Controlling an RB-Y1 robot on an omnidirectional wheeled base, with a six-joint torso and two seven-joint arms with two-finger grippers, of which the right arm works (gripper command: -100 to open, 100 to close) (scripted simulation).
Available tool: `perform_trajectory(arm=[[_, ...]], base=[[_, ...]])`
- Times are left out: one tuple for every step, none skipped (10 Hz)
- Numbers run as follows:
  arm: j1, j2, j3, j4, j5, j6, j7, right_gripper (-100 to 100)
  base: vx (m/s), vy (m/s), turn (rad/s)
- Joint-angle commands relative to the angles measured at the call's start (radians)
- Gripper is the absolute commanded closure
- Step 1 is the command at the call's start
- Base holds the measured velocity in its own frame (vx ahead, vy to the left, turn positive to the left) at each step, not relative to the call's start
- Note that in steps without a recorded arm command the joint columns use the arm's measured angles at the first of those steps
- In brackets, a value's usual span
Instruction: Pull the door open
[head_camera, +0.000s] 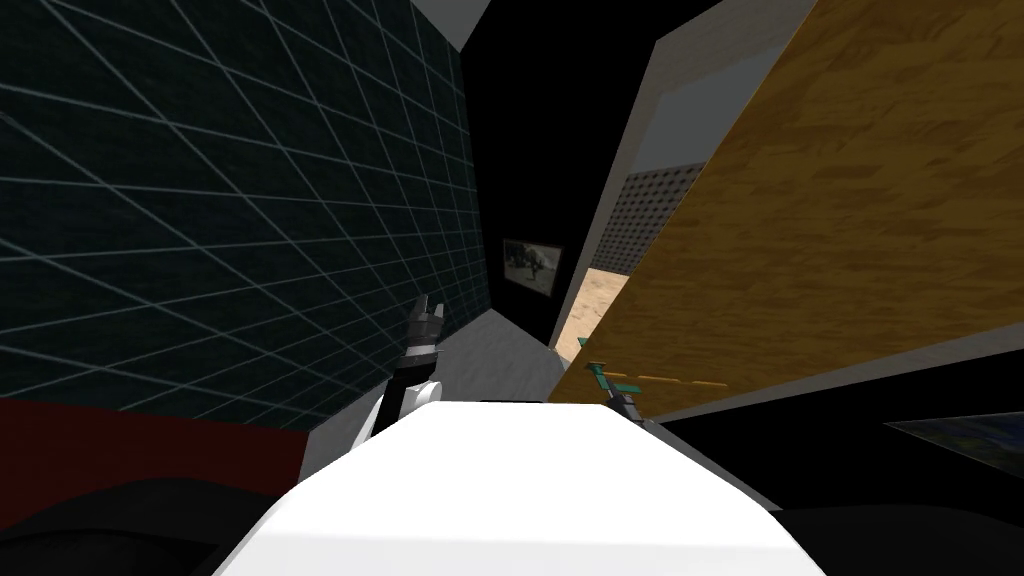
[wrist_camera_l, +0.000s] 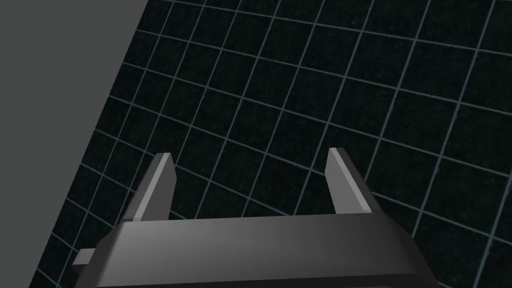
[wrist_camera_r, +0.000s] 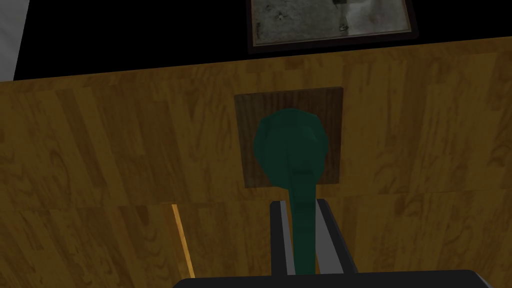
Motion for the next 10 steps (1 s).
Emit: perform_trajectory(arm=[[-0.001,-0.006,0.002,0.011,0.002,-0.013,-0.004,100],[-0.003,-0.009,0.003,0.018,0.003,-0.021,-0.007,100],[-0.005,-0.012,0.005,0.026,0.005,-0.029,-0.010,100],[-0.007,-0.015,0.006,0.034,0.006,-0.037,-0.013,100],[-0.010,-0.018,0.008,0.041,0.007,-0.044,-0.015,100],[-0.012,-0.021,0.009,0.049,0.008,-0.051,-0.018,100],[-0.014,-0.024,0.010,0.055,0.009,-0.058,-0.020,100],[-0.015,-0.026,0.011,0.060,0.010,-0.063,-0.022,100],[-0.017,-0.028,0.012,0.067,0.011,-0.070,-0.024,100],[-0.020,-0.023,0.016,0.068,0.013,-0.065,-0.022,100]], base=[[-0.225,-0.047,0.171],[-0.200,-0.047,0.141],[-0.207,-0.039,0.133],[-0.203,-0.048,0.135],[-0.216,-0.067,0.141],[-0.219,-0.018,0.174],[-0.208,-0.028,0.114],[-0.175,-0.072,0.084],[-0.190,-0.069,0.120],[-0.089,-0.022,0.037]])
